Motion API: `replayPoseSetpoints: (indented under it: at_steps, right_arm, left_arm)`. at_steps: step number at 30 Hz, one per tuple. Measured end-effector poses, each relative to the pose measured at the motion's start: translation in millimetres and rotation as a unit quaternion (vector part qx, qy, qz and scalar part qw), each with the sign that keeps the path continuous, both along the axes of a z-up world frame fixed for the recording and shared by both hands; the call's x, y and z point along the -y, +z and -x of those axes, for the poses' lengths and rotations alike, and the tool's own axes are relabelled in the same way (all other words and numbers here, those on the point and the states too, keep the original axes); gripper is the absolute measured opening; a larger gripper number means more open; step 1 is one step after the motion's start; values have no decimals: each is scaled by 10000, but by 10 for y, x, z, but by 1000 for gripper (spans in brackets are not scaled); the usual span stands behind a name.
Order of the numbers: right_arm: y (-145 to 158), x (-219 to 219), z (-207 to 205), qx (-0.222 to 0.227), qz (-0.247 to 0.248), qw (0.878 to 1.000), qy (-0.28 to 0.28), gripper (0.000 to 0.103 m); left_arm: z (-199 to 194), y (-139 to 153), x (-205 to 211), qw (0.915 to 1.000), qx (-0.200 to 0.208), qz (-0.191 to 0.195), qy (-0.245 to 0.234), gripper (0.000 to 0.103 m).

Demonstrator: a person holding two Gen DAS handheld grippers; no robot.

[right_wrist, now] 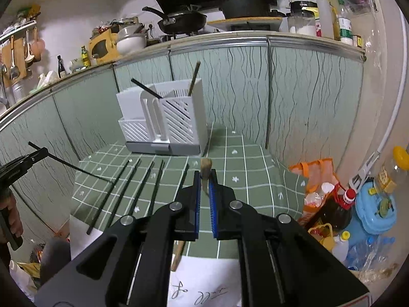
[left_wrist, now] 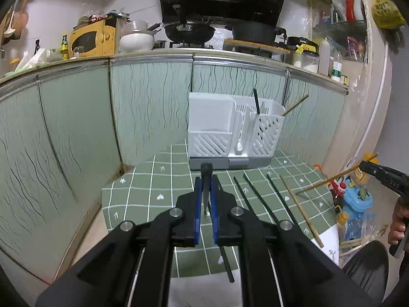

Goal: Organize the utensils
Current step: 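Lift both chopsticks and carry them above the white utensil holder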

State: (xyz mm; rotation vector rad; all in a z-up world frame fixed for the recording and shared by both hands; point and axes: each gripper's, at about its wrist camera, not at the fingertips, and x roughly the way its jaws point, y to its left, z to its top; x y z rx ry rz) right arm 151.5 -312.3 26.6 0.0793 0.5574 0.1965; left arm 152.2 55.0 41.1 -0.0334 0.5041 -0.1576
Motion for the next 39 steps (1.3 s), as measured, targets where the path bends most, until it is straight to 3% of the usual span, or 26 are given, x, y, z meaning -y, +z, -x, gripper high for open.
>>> replayPoseSetpoints:
  at_steps: [12, 21, 33, 39]
  right_arm:
    - [272, -8, -142, 127, 5, 9999, 68, 6]
    - [590, 2, -256, 258, -66, 9995, 158, 6]
    - [1021, -149, -468, 479, -122, 9980, 389, 6]
    - [1267, -193, -660, 558, -162, 9971, 501, 6]
  left_arm:
    - [-92, 246, 16, 9995, 123, -293, -20, 6]
    - [-277, 417, 39, 9997, 83, -12, -210, 6]
    - [-623, 787, 542, 9973, 224, 123, -683, 6]
    - [-832, 1074, 866, 9952, 376, -95, -898, 6]
